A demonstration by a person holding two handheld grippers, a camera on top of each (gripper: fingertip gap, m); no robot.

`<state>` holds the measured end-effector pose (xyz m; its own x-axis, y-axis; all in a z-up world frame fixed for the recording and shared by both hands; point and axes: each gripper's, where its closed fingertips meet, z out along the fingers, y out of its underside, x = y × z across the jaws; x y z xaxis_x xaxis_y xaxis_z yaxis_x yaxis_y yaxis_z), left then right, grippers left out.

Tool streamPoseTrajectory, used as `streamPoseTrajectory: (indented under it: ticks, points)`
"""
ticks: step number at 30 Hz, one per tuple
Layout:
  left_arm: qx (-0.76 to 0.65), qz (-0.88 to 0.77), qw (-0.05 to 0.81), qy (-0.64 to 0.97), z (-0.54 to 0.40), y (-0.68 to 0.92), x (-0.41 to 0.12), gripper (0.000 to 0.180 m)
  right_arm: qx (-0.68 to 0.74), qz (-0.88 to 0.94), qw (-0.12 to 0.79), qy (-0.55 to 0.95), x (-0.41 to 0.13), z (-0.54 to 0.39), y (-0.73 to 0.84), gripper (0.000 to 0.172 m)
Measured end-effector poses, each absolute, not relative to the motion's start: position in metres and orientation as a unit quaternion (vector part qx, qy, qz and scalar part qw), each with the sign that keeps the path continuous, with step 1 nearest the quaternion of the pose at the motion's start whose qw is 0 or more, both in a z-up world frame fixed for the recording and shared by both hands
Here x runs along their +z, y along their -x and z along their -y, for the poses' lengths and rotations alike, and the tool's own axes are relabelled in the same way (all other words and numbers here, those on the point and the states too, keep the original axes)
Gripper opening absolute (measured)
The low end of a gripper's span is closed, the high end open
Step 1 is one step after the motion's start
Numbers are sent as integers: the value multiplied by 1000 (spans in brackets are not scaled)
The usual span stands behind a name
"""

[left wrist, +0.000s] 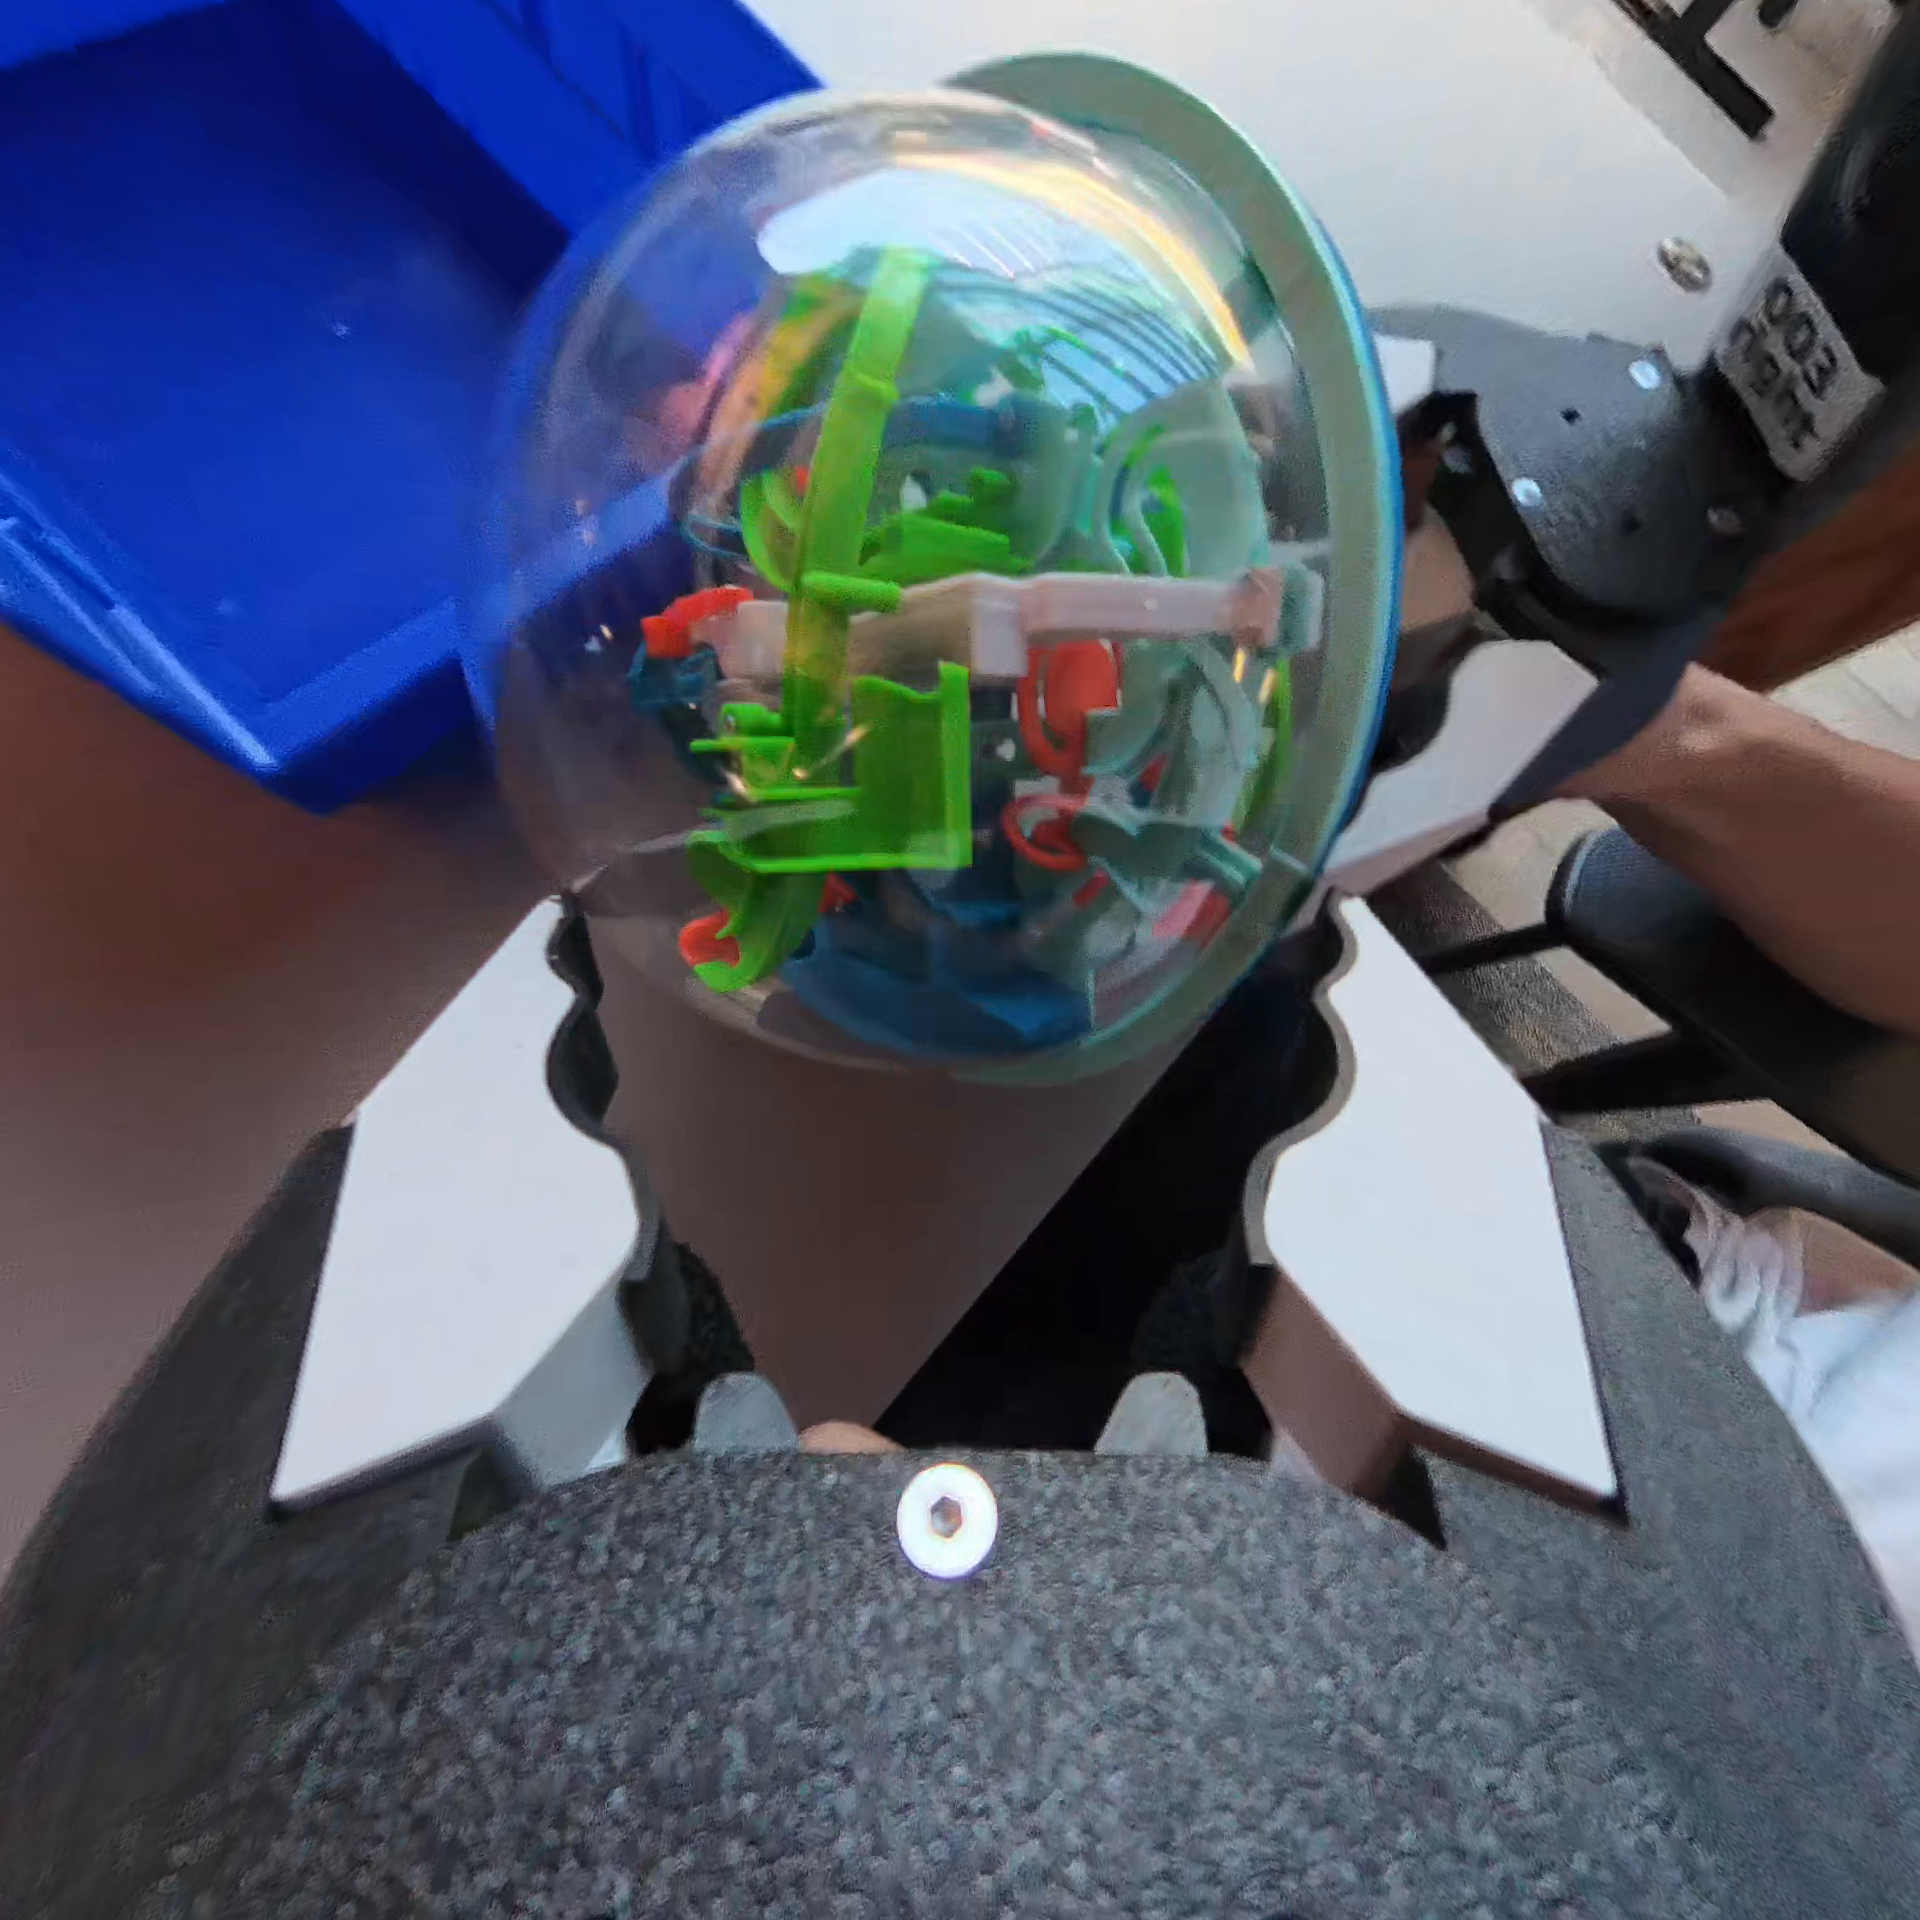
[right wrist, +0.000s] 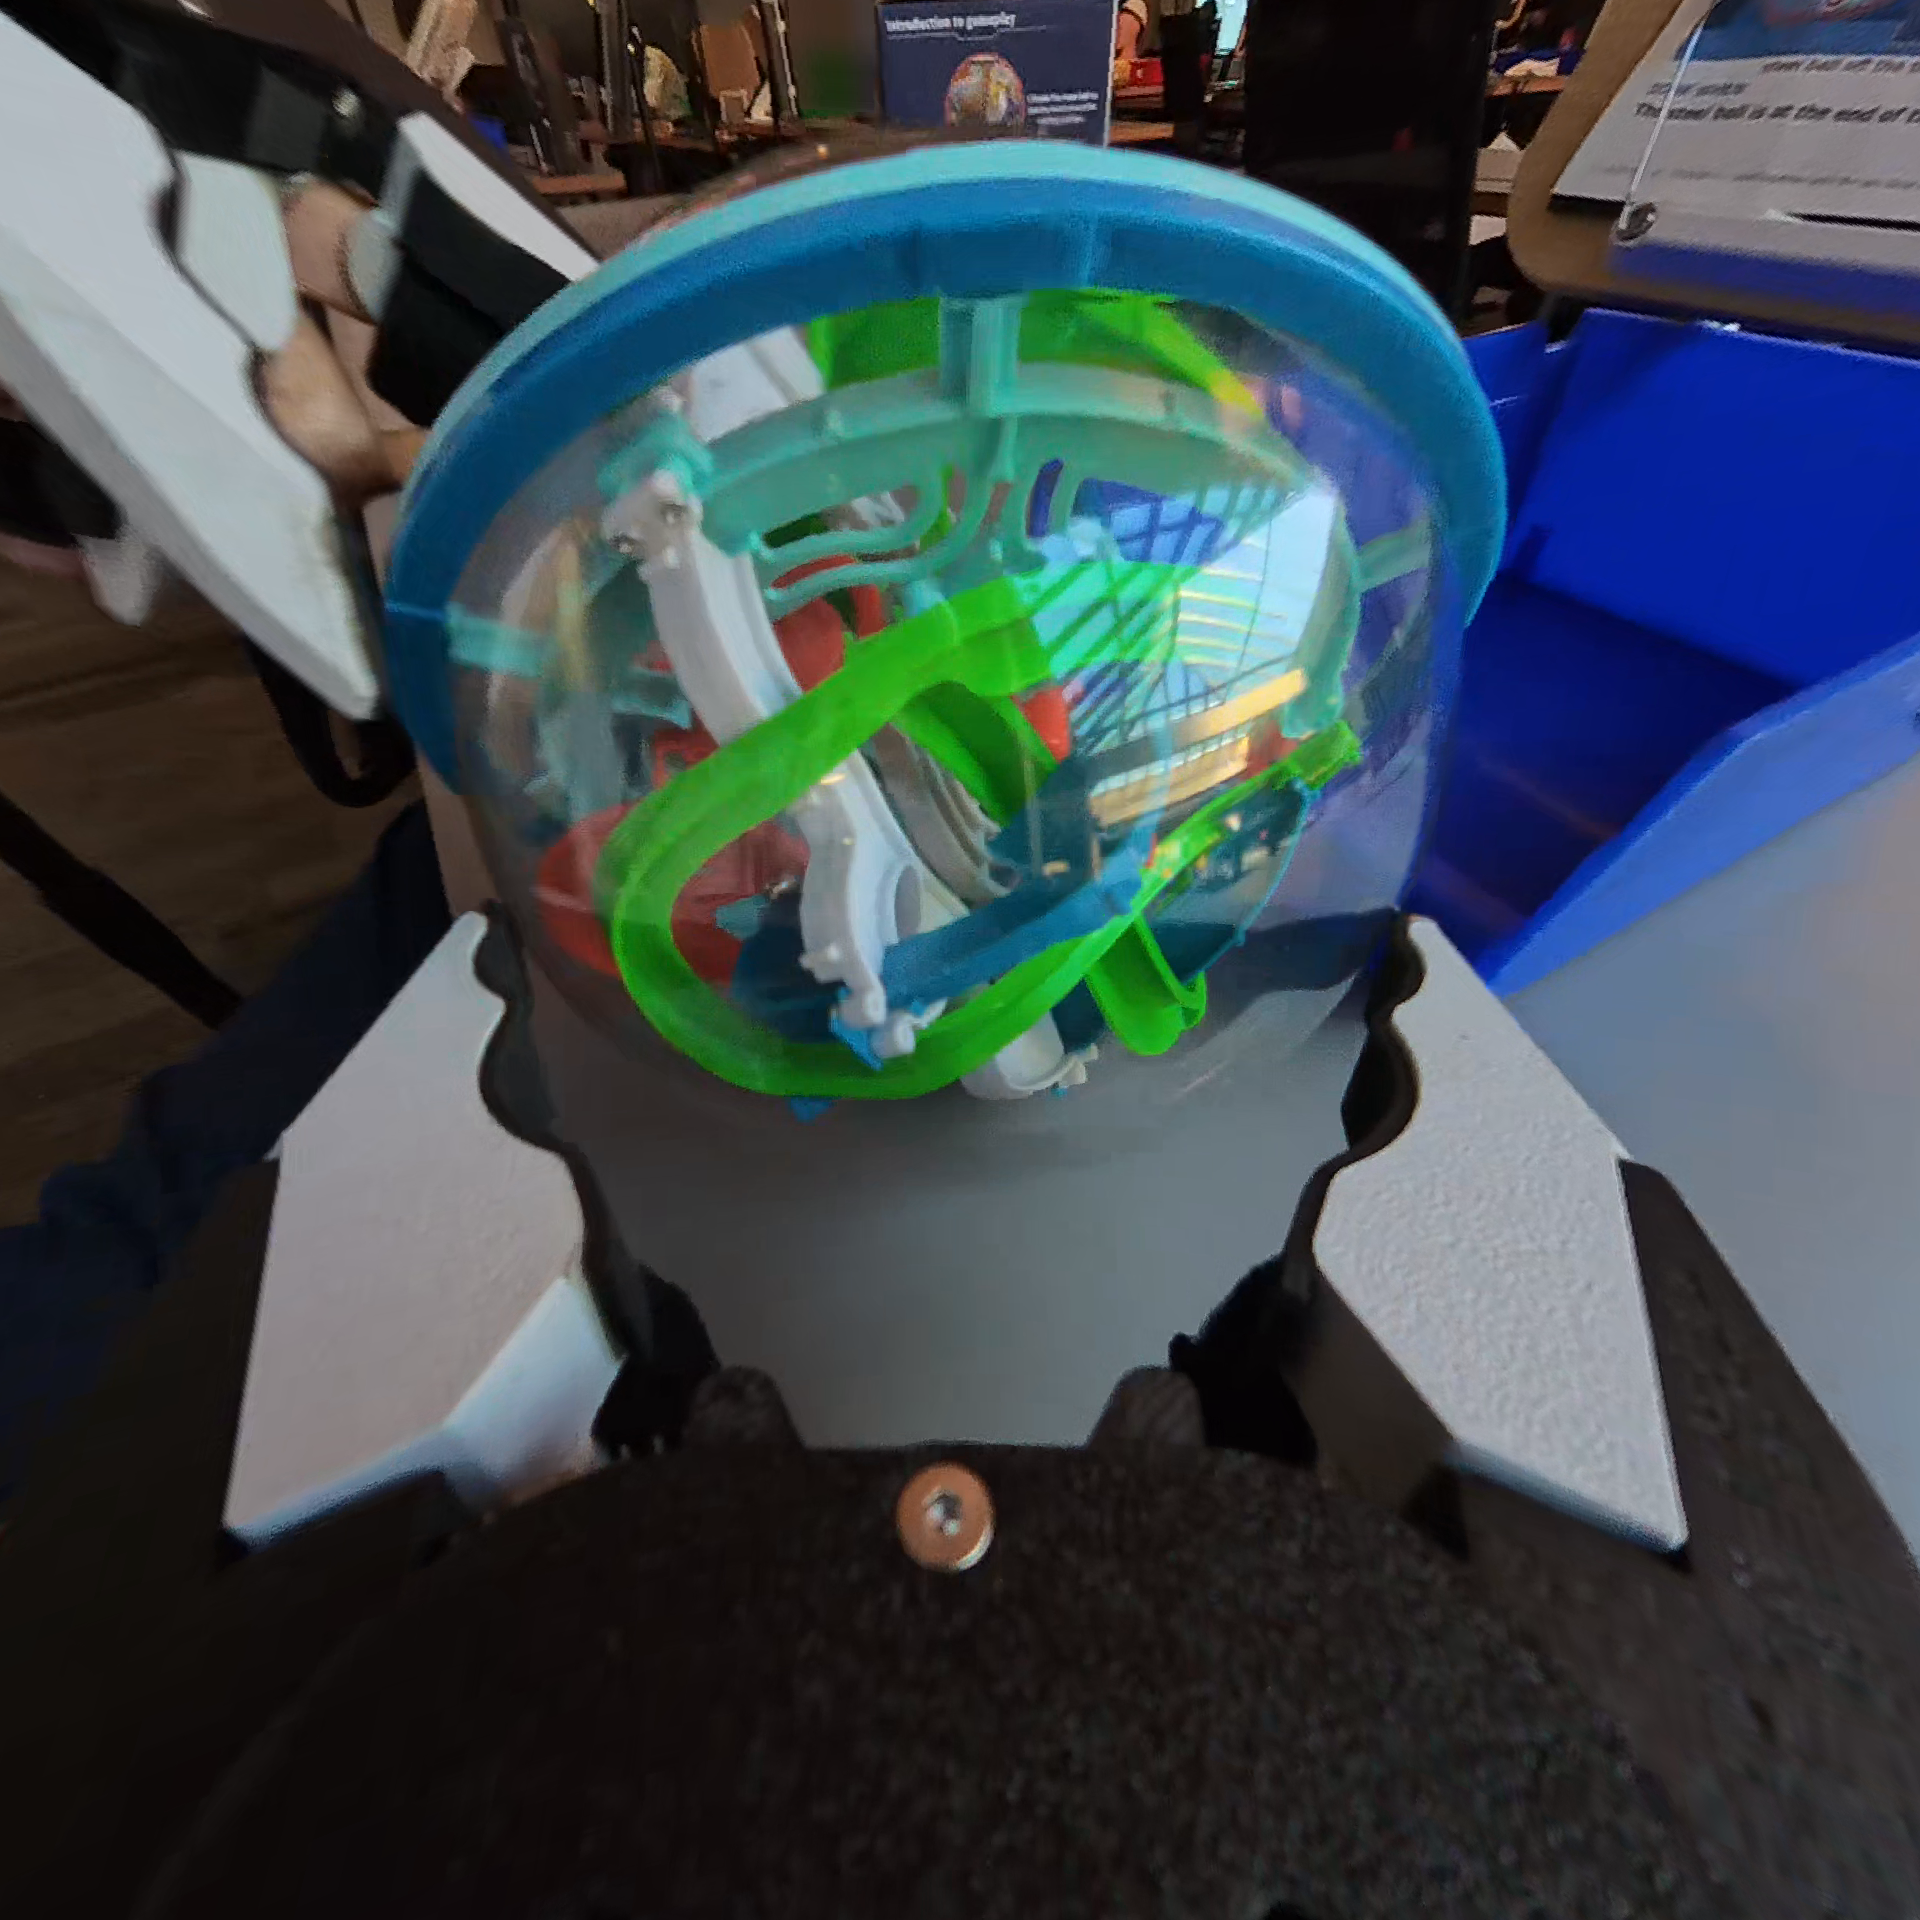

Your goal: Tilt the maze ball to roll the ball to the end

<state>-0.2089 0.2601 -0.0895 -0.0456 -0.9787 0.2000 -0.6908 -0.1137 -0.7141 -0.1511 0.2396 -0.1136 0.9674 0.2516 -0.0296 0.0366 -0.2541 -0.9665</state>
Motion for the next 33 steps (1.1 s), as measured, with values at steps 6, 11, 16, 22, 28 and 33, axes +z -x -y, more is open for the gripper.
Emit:
streamPoseTrajectory:
  ticks: [6, 11, 16, 22, 28, 33]
  points:
    - [-301, -724, 277, 555, -268, 212, -88, 141, 124, 107, 598, 785, -117, -237, 144, 152]
    - [-365, -741, 260, 501, -278, 203, -84, 154, 135, 135, 588, 786, -117, -237, 143, 153]
    - [-436, -716, 230, 495, -263, 193, -91, 160, 155, 130, 586, 785, -115, -238, 141, 153]
    - [-437, -659, 279, 544, -261, 182, -95, 159, 141, 120, 552, 813, -112, -234, 145, 151]
    - [-443, -638, 254, 577, -255, 194, -94, 159, 136, 143, 551, 811, -105, -228, 156, 151]
    - [-458, -618, 246, 590, -260, 196, -93, 158, 157, 156, 588, 778, -107, -231, 147, 150]
